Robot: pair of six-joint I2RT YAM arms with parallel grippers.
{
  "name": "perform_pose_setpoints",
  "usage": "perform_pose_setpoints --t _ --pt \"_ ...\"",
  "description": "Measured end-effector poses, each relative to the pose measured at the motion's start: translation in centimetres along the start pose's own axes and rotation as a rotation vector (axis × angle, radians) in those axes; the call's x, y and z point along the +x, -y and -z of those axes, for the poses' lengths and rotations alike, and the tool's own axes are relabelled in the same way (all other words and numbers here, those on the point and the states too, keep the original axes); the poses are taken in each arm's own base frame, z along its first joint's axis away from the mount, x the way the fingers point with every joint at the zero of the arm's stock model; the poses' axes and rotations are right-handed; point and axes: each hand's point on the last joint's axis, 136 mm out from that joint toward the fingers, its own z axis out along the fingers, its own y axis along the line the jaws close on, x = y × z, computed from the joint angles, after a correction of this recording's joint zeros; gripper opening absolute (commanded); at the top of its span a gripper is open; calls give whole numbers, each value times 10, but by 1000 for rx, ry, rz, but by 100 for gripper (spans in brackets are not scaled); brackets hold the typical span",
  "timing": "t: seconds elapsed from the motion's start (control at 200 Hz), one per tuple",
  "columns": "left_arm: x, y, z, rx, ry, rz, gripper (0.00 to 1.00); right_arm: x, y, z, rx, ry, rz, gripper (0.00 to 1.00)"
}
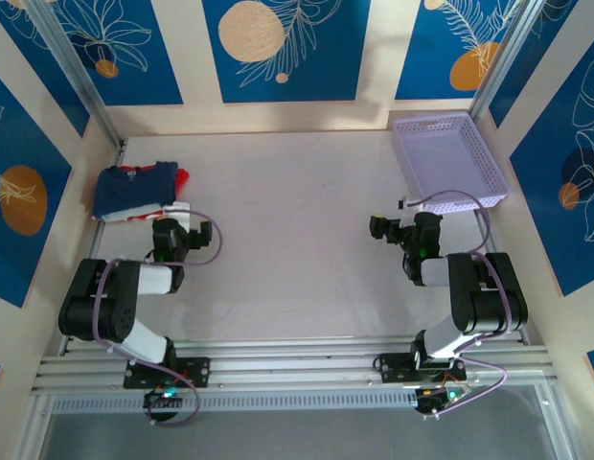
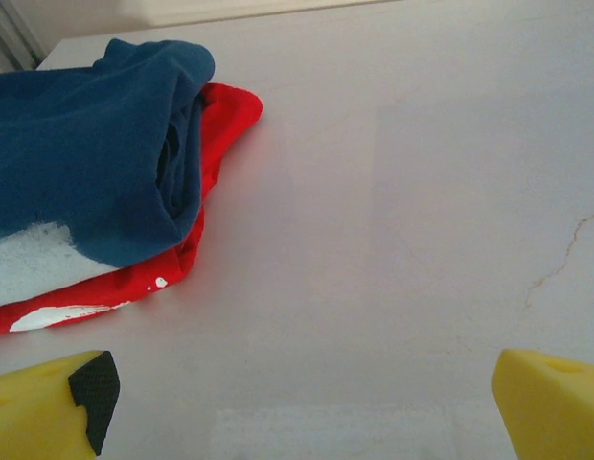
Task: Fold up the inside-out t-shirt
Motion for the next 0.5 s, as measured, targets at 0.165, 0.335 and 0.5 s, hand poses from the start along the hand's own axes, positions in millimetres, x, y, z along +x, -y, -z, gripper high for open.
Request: perform_pose_setpoints --t 0.165,0.335,0.5 --pt "-1 0 0 0 3 -6 100 0 -1 0 -5 0 0 99" --pt "-1 1 0 5 3 -9 100 0 -1 0 -8 0 0 99" --pt "-1 1 0 6 3 -9 100 0 -1 0 -8 0 0 99"
